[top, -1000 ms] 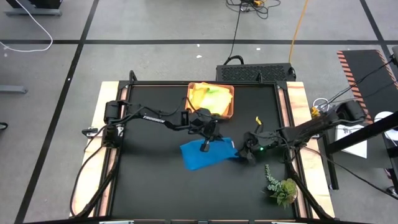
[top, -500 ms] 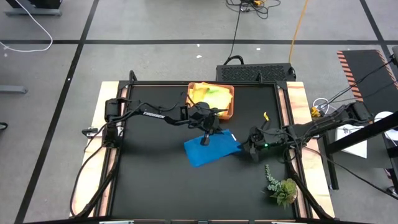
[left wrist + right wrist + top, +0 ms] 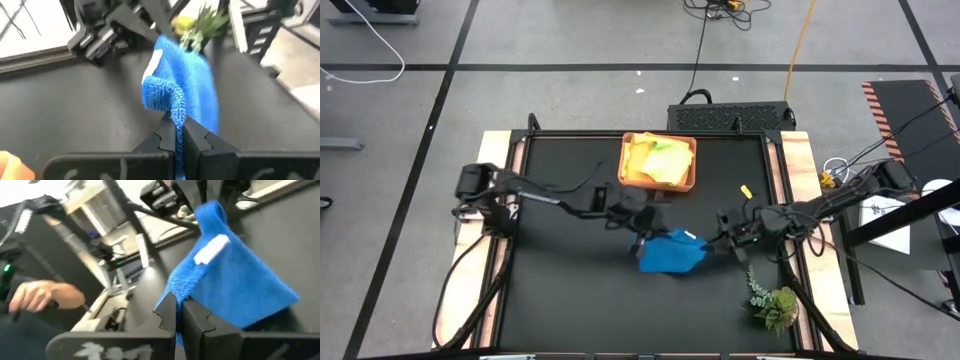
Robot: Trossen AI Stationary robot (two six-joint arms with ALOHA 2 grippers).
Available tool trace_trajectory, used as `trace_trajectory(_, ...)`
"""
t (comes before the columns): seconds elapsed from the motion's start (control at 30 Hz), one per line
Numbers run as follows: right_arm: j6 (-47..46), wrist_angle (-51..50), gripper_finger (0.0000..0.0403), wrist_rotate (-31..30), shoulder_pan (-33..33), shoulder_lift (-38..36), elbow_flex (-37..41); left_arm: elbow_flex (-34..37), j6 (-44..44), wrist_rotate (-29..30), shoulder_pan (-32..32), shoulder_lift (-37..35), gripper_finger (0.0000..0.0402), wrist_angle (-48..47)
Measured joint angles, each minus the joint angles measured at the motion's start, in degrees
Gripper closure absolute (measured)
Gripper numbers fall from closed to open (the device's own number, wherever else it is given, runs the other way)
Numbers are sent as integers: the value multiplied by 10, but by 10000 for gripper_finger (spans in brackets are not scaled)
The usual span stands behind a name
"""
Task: Fold microfiber towels
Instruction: Fold the blue towel
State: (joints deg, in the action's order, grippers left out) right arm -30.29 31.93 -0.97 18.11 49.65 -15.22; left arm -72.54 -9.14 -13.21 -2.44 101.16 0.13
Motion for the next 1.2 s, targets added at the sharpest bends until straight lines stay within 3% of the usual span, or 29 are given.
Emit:
trace_trajectory(0.27, 26, 2, 403, 52, 52, 7, -72, -1, 115, 129, -119, -67, 394, 18)
trace_trajectory(0.4, 34, -8, 403, 79, 92, 46, -138, -1, 178, 158, -183, -80, 398, 48)
trace_trajectory(0.57, 44, -65, 403, 99, 111, 107, -210, -1, 182, 221, -225, -88, 393, 37)
trace_trajectory(0.7, 16, -120, 403, 83, 81, 142, -215, 30, 215, 236, -198, -84, 397, 16)
trace_trajectory(0.93, -30, -256, 403, -14, 15, 159, -196, 185, 273, 175, -109, -78, 397, 155)
trace_trajectory(1.07, -9, -286, 403, -67, -44, 160, -179, 264, 230, 177, -52, -76, 393, 214)
trace_trajectory(1.2, 33, -281, 403, -68, -102, 163, -170, 310, 181, 175, 3, -77, 390, 263)
